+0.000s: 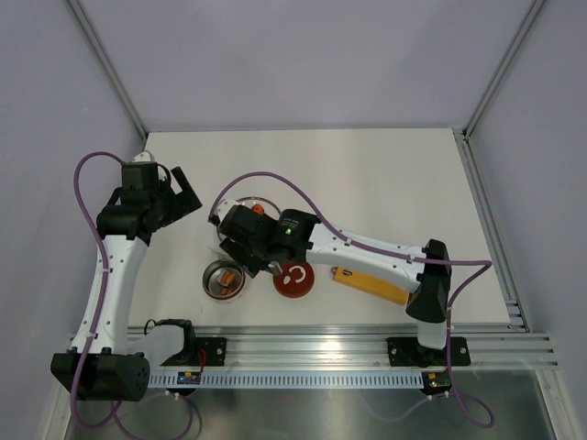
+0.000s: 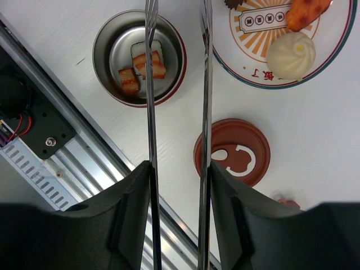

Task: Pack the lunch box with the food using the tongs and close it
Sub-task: Place the clamp at the center of the board, then pick up the box lid from the center of the board.

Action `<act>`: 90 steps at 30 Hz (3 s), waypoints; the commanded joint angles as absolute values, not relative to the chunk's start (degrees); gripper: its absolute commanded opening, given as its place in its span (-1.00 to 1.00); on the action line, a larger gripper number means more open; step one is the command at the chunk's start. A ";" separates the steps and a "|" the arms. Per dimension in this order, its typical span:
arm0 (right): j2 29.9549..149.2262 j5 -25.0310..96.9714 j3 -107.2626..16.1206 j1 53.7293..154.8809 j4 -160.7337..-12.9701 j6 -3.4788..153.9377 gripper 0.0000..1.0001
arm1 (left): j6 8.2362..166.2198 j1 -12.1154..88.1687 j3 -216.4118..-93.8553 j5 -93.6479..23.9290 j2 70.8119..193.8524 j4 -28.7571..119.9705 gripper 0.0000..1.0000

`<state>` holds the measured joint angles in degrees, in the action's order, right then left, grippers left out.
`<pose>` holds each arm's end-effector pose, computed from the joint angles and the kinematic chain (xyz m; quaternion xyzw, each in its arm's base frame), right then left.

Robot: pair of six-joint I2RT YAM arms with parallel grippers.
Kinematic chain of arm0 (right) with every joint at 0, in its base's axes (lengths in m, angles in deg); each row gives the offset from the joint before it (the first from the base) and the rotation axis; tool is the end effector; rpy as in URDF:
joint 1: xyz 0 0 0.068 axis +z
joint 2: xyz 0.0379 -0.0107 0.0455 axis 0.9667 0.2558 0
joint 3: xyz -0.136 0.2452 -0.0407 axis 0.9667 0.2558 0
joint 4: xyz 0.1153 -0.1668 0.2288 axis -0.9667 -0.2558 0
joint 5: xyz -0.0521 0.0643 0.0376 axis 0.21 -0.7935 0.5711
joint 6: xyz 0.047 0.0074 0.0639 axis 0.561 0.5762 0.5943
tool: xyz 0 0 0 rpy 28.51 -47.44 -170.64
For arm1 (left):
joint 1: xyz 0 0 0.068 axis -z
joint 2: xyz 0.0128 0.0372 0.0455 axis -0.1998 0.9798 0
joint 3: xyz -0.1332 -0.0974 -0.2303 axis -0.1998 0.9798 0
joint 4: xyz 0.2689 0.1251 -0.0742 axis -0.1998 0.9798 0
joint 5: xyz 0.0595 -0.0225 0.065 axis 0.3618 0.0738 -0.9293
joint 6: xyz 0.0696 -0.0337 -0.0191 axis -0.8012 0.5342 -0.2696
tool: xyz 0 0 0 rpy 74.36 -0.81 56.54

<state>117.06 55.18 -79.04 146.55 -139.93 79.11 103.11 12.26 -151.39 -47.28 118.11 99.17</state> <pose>0.1674 0.4537 0.3239 -0.4492 0.8307 0.1345 0.3001 0.2716 0.0015 0.3513 -0.2265 0.8925 -0.0623 0.3851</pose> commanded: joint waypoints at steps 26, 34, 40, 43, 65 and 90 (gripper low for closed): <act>95.79 63.74 -52.65 120.45 -130.64 82.21 0.00 | 102.89 11.88 -151.87 -47.16 118.19 98.25 0.98; 95.96 63.12 -51.06 118.34 -129.50 82.04 -0.01 | 102.90 11.88 -151.61 -46.99 118.27 97.98 0.98; 96.84 62.51 -50.18 116.84 -128.45 81.95 -0.01 | 102.89 11.88 -151.43 -46.90 118.36 97.98 0.98; 97.45 62.33 -49.39 115.17 -126.43 81.60 -0.01 | 102.90 11.88 -151.43 -46.90 118.45 97.90 0.98; 113.10 67.52 -44.64 106.56 -102.69 79.05 0.33 | 103.07 11.88 -150.03 -46.64 117.22 98.34 0.98; 99.65 61.63 -47.46 124.47 -127.30 88.01 0.98 | 103.16 11.88 -147.83 -47.16 116.69 97.90 0.98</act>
